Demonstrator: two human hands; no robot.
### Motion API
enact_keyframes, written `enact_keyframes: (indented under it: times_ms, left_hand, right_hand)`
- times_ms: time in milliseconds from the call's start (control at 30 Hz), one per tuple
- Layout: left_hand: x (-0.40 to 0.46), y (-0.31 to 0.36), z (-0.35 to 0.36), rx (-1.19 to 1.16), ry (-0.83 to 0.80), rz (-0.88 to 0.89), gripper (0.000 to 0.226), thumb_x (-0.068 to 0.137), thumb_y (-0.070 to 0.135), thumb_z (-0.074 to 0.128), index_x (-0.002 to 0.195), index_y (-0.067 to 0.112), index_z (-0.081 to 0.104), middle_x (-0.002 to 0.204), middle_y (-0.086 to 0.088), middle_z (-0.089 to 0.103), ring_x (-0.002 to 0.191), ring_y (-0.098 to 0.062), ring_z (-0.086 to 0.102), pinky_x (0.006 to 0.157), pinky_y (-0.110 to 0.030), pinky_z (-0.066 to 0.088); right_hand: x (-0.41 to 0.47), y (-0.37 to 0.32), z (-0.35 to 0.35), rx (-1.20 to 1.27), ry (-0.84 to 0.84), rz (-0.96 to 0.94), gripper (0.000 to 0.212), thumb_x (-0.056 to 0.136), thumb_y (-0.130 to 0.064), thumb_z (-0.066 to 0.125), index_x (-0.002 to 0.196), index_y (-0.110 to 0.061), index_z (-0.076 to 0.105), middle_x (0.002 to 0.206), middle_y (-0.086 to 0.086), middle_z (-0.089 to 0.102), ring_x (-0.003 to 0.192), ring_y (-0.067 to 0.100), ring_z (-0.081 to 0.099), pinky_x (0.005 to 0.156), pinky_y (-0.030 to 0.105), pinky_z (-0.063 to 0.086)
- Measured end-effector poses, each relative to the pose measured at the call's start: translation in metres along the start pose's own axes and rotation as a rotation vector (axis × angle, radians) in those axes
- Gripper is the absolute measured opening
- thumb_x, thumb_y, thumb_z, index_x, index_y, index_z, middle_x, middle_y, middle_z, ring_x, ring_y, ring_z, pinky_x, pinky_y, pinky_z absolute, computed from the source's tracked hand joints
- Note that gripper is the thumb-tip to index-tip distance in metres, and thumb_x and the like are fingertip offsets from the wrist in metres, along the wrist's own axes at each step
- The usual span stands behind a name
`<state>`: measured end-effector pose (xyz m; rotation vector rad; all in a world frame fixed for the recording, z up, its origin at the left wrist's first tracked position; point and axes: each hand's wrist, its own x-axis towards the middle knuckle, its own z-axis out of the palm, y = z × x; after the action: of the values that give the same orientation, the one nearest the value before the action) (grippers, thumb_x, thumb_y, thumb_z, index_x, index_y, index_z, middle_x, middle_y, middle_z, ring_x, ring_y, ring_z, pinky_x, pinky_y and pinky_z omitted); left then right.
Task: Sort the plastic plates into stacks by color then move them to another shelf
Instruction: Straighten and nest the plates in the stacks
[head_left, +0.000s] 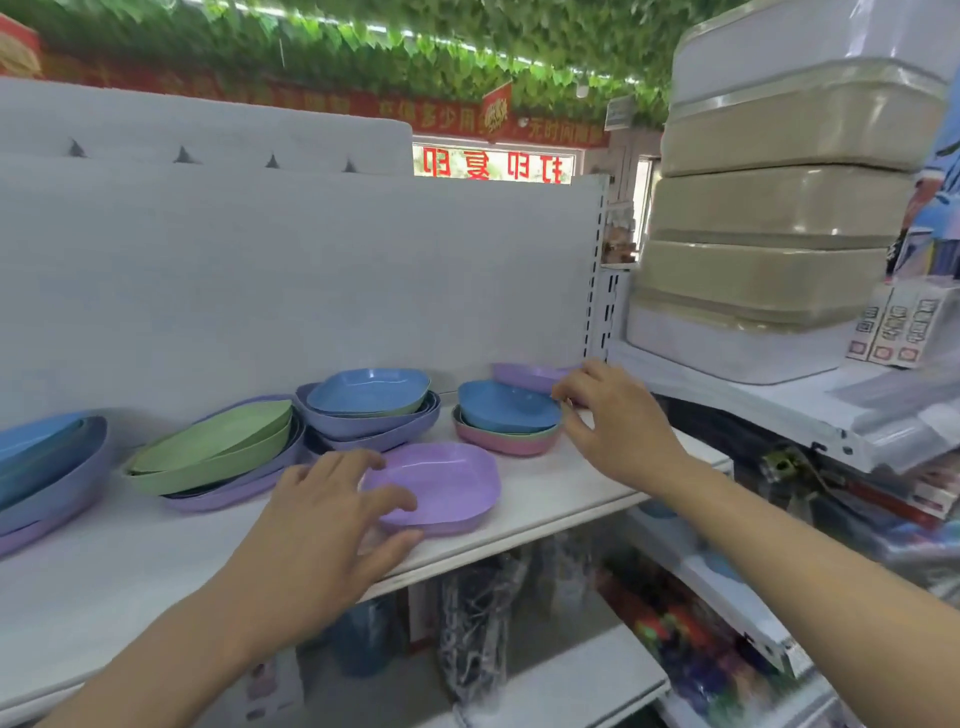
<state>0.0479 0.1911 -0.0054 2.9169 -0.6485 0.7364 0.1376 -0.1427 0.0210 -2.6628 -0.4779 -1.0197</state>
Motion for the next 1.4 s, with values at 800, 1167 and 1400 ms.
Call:
enact_keyframes:
  times_ms: [800,1167,1400]
  left_hand:
    - [0.009,0.095,-0.041,-0.654,0.135,-0.814,0.025,0.104,0.047,0.042,0.099,0.027,0.054,0.090,0.005,0.072,0.066,-0.020,0.074,0.055,-0.034,0.053]
    - [0.006,0.098,-0.048,-1.044,0.135,-1.075,0.036,0.090,-0.006,0.041,0.103,0.008,0.072,0.083,-0.012,0.058,0.059,-0.019,0.063,0.048,-0.029,0.047]
    - [-0.053,0.076,-0.069,-1.017,0.319,-1.209,0.041,0.086,-0.004,0.039,0.089,0.007,0.078,0.095,-0.014,0.062,0.068,-0.025,0.051,0.048,-0.032,0.047]
  right_hand:
    - [0.048,0.051,-0.002,0.102,-0.132,-0.232,0.023,0.103,-0.048,0.046,0.104,-0.026,0.052,0.087,-0.005,0.070,0.081,0.029,0.064,0.070,0.040,0.052]
    - [0.006,-0.020,-0.043,1.061,-0.334,-0.069,0.029,0.094,-0.049,0.067,0.094,-0.023,0.054,0.094,-0.008,0.065,0.061,0.018,0.073,0.051,0.039,0.054]
    - [0.007,-0.072,-0.027,1.329,-0.509,0.048,0.014,0.095,-0.011,0.065,0.105,-0.018,0.058,0.109,0.003,0.061,0.058,0.017,0.065,0.045,0.032,0.046]
